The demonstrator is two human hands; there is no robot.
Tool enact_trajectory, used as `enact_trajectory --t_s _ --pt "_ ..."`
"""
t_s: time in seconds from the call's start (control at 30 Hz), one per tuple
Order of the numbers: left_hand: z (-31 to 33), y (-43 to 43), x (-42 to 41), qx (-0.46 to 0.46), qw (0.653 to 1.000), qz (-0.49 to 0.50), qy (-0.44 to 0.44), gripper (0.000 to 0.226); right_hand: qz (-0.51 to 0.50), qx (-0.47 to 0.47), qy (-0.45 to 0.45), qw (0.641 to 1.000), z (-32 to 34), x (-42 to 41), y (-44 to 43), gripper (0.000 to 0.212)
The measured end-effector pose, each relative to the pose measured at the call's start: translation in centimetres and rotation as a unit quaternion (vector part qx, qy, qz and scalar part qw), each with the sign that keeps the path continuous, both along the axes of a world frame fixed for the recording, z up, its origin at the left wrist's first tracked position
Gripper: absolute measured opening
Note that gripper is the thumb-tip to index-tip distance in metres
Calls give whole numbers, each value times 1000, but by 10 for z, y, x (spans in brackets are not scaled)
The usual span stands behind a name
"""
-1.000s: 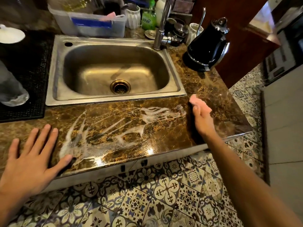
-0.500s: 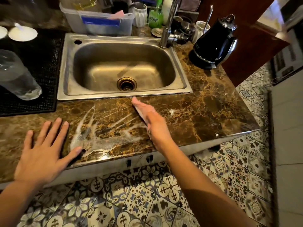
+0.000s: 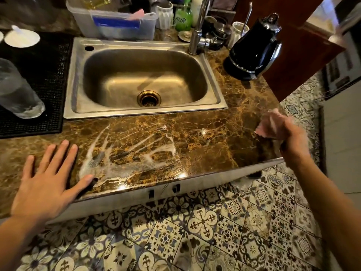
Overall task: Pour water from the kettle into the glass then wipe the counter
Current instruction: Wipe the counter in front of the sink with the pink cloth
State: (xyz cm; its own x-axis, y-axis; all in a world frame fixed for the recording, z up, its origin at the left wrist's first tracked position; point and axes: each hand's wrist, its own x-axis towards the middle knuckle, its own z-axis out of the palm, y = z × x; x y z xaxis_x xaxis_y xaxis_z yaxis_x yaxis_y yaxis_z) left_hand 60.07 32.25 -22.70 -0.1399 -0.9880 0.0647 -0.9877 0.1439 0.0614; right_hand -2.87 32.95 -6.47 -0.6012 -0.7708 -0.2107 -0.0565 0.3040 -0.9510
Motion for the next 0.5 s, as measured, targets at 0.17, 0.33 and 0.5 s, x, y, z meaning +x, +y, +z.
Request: enact_trajectory --t_s 0.17,0.33,0.5 --pt "-29 -10 18 5 999 -3 32 94 51 62 51 995 -36 25 30 37" --pt "-44 -20 28 57 998 -9 38 96 118 84 104 984 -53 99 23 46" --pt "-29 -15 16 63 997 5 53 93 187 90 122 971 -48 186 3 53"
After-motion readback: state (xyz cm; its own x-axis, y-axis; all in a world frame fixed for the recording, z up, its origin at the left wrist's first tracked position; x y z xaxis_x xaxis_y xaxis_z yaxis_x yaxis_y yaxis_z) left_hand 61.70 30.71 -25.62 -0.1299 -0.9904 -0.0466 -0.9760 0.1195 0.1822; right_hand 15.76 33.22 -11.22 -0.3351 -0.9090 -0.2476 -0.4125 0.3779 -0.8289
